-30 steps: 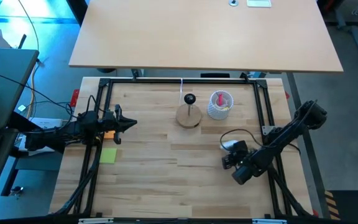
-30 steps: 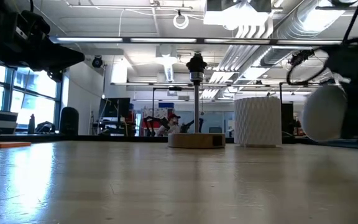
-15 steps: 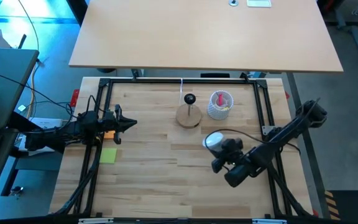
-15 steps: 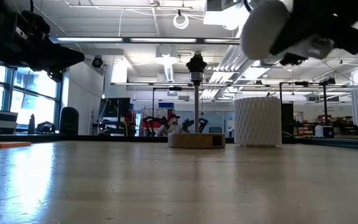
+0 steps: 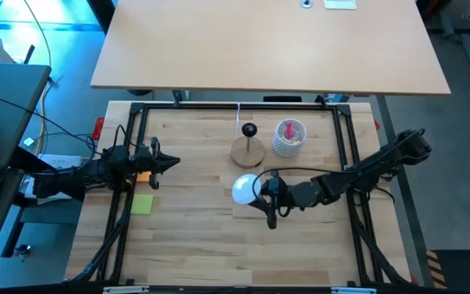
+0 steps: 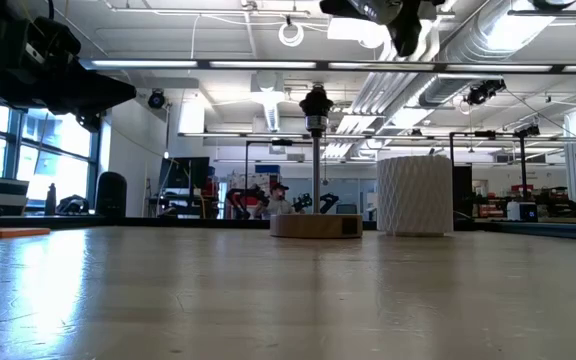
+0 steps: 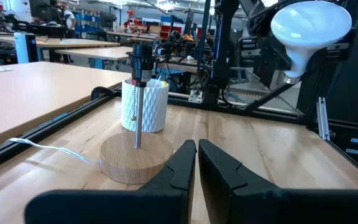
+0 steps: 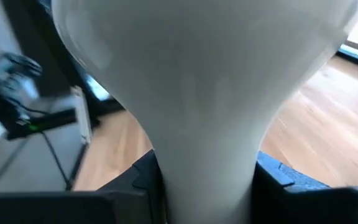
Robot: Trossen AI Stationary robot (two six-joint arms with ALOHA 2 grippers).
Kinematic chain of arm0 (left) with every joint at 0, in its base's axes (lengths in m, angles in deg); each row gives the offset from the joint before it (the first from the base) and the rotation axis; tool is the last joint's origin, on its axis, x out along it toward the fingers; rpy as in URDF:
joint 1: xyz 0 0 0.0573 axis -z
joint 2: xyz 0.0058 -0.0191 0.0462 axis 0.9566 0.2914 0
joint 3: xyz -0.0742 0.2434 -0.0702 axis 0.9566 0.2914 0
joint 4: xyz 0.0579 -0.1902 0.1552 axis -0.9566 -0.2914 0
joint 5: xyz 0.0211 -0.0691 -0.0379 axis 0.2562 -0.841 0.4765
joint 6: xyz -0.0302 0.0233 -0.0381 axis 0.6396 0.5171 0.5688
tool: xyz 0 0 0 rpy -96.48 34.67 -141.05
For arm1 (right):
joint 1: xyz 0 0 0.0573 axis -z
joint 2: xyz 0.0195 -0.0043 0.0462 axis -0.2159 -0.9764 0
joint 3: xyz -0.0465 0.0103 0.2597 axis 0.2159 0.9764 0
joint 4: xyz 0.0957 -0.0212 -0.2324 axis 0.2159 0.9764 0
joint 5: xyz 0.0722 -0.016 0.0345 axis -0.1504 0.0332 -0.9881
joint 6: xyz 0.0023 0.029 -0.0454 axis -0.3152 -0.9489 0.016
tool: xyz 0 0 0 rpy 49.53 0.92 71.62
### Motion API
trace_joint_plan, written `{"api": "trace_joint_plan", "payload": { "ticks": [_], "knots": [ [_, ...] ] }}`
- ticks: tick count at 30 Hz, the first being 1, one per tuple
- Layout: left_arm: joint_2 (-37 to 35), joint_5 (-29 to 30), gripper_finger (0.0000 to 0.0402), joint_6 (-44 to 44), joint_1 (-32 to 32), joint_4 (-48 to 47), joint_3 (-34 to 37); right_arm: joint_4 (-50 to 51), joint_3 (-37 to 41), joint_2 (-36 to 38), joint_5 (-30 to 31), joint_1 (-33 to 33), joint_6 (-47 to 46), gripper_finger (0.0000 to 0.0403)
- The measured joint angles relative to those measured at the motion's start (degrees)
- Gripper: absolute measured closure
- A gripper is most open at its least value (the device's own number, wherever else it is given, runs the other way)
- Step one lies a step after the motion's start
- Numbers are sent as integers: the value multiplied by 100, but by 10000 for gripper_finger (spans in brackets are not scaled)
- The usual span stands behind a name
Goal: Screw lightbulb
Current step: Insert the white lightbulb into the brown lamp
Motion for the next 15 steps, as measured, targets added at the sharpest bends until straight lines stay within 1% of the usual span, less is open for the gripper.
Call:
{"api": "trace_joint_plan", "payload": {
  "ticks": [2, 4, 7, 9, 11, 15],
  "knots": [
    [0, -1, 384, 0, -1, 1, 2, -52, 263, -2, -97, 61, -225, 265],
    [0, -2, 384, 0, -2, 0, 2, 266, 562, -7, -53, 64, -900, 265],
    [0, -2, 384, 0, -2, 2, 2, 1200, 875, -39, 118, 1, -2350, 265],
    [-1, -2, 384, 0, -1, 1, 1, 1803, 919, -117, 152, -61, -2999, 265],
    [-2, -1, 384, 0, -2, 2, 2, 2197, 910, -268, 119, -131, -3339, 266],
    [0, -2, 384, 0, 0, 0, 2, 2466, 809, -685, -187, -139, -3459, 266]
  ]
}}
